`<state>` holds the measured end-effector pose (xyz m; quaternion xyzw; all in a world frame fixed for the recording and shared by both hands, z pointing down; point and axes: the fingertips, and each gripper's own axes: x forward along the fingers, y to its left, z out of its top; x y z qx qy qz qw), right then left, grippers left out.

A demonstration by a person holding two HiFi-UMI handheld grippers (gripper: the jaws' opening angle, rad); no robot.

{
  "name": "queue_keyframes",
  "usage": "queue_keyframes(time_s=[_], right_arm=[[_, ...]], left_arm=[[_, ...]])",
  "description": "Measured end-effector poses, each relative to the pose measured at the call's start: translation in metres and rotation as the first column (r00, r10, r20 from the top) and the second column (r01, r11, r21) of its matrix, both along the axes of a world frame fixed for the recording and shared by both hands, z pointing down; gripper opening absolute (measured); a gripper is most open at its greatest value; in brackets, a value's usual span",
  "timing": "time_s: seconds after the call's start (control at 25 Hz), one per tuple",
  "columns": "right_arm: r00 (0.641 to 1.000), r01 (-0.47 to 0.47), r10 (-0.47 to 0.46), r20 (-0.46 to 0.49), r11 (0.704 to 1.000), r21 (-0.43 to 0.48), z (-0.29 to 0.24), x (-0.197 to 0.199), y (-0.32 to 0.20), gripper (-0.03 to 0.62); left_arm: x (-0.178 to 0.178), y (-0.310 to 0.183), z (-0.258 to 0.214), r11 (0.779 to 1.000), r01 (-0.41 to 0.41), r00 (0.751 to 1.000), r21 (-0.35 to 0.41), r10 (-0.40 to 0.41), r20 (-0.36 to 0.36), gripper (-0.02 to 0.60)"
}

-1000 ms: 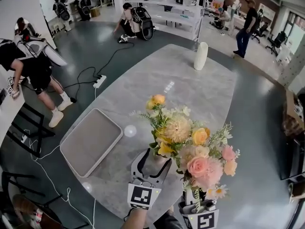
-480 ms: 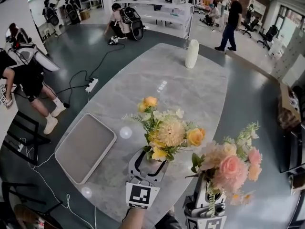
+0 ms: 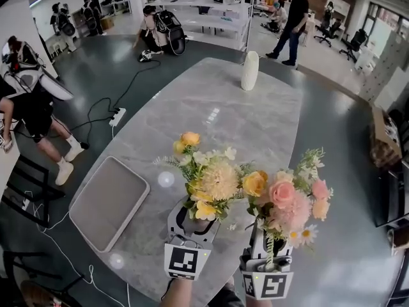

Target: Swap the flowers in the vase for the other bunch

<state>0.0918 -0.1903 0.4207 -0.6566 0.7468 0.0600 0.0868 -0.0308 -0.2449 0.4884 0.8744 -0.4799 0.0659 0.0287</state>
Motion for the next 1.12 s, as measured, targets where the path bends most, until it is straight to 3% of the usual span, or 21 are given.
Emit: queue_keyframes(time_s=[0.32, 0.4, 0.52, 0.64, 0.92, 1.12], right_arm=[[0.999, 0.038, -0.038, 0.024, 0.999, -0.015, -0.001, -0.013, -0.014, 0.087], [0.998, 0.05, -0.05, 0.032, 0.999, -0.013, -0.002, -0.016, -0.016, 0.087], [0.997, 0.074, -0.074, 0.033, 0.997, -0.016, -0.003, -0.021, -0.017, 0.087], [0.995, 0.097, -0.096, 0.036, 0.995, -0.018, -0.003, -0.021, -0.017, 0.087], [0.989, 0.14, -0.139, 0.04, 0.99, -0.004, -0.015, -0.029, -0.016, 0.087], [0.985, 0.166, -0.167, 0.037, 0.986, 0.021, -0.03, -0.038, -0.013, 0.089]], left_arm=[[-0.003, 0.001, -0.022, 0.998, 0.034, 0.999, 0.058, -0.033, -0.029, 0.321], [-0.005, 0.002, -0.026, 0.996, 0.049, 0.998, 0.079, -0.047, -0.033, 0.291], [-0.01, 0.002, -0.031, 0.992, 0.081, 0.996, 0.093, -0.077, -0.046, 0.191], [-0.013, 0.002, -0.033, 0.989, 0.114, 0.991, 0.095, -0.107, -0.076, 0.144], [-0.019, 0.006, -0.055, 0.982, 0.141, 0.986, 0.126, -0.127, -0.108, 0.108], [-0.028, 0.013, -0.074, 0.981, 0.131, 0.979, 0.141, -0.106, -0.173, 0.099]])
